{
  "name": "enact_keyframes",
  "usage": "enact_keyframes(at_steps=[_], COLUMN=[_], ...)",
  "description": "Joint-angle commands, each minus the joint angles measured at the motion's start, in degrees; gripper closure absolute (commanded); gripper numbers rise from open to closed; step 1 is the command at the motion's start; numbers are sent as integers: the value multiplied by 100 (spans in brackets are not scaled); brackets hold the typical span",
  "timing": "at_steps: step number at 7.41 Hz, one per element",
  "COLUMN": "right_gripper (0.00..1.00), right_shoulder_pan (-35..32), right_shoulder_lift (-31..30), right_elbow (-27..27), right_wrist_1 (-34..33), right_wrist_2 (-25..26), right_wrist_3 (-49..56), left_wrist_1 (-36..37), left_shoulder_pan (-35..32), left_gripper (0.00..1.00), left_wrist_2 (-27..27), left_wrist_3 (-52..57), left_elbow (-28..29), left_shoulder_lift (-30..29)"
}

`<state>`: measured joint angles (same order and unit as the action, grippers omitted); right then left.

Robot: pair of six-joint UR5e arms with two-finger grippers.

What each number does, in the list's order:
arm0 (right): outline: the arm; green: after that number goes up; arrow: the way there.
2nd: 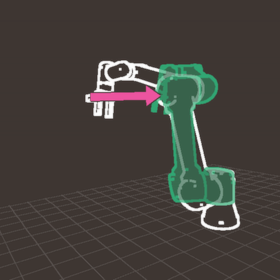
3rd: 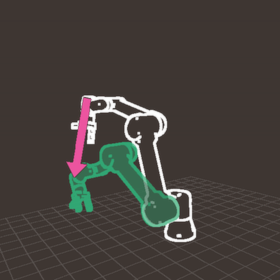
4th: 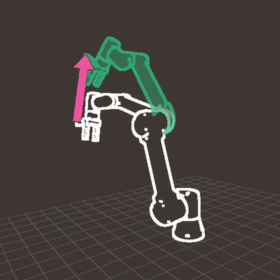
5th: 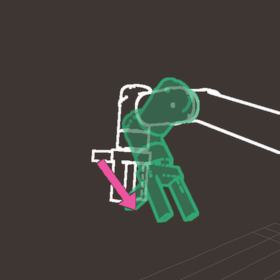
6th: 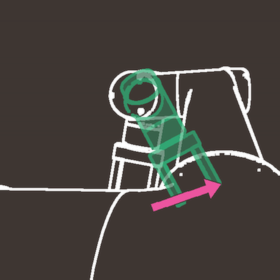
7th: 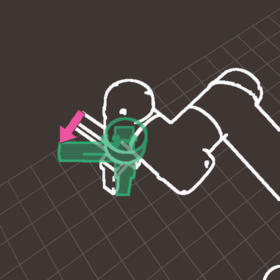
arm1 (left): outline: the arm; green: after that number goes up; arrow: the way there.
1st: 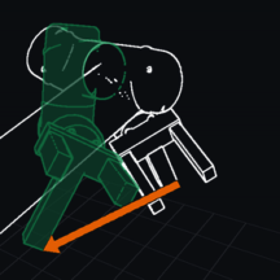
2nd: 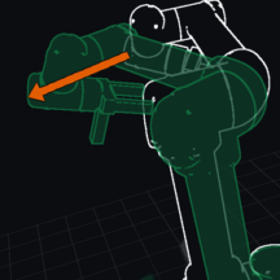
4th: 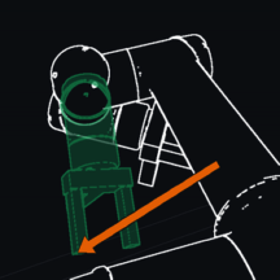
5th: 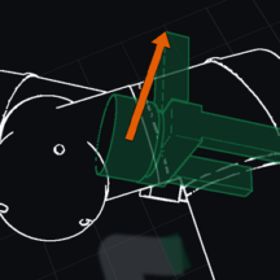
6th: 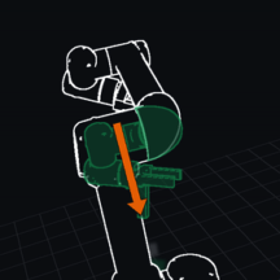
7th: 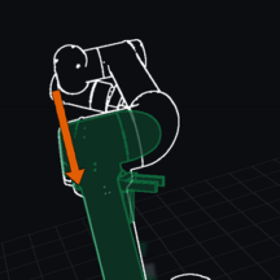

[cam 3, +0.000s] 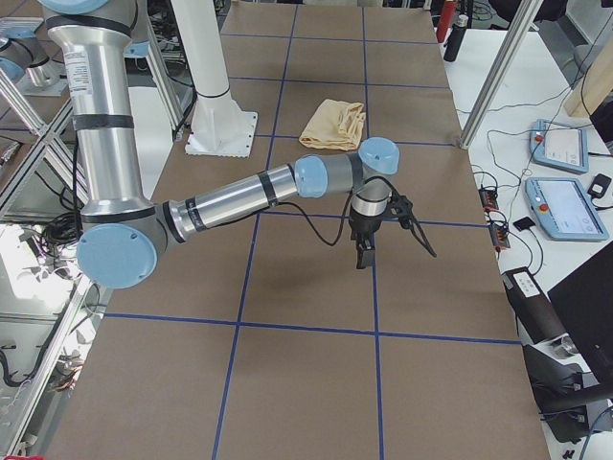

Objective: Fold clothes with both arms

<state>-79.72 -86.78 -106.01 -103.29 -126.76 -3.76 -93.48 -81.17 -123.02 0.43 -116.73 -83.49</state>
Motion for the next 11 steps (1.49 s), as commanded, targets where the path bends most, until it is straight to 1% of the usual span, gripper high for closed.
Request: enact_keyframes(at_steps=[1,2,3,4,5,6,8,9,10,11], right_gripper=[1,1,0,0,0,0,0,0,0,0], right_shoulder_pan=[-281,-281,-281,-281,-281,-281,-281,-281,-281,-281], right_shoulder_lift=[-750,-901,-911,-911,-902,-920,-990,-990,-990,-1025], right_elbow=[2,28,19,-15,-24,-7,-33,-33,-33,-42], right_wrist_1=[454,772,784,792,792,792,792,792,792,792], right_wrist_2=[-112,-112,-138,-147,-173,-339,-358,-358,-358,-367], right_wrist_3=[420,359,150,34,-19,-28,-28,-28,-28,-28], left_wrist_1=[-56,-56,-47,-47,-56,-39,-134,-118,-109,-117], left_shoulder_pan=[-1080,-1346,-1357,-1349,-1322,-1305,-1235,-999,-832,-726], left_gripper=[0,0,0,0,0,0,0,0,0,0], left_wrist_2=[-830,-1368,-1399,-1382,-1373,-1391,-1391,-1391,-1373,-1373], left_wrist_3=[1164,1301,1267,1258,1267,1249,1241,1232,1005,464], left_elbow=[560,737,695,652,668,756,765,765,783,748], left_shoulder_lift=[462,708,1024,1097,1080,1071,949,853,808,782])
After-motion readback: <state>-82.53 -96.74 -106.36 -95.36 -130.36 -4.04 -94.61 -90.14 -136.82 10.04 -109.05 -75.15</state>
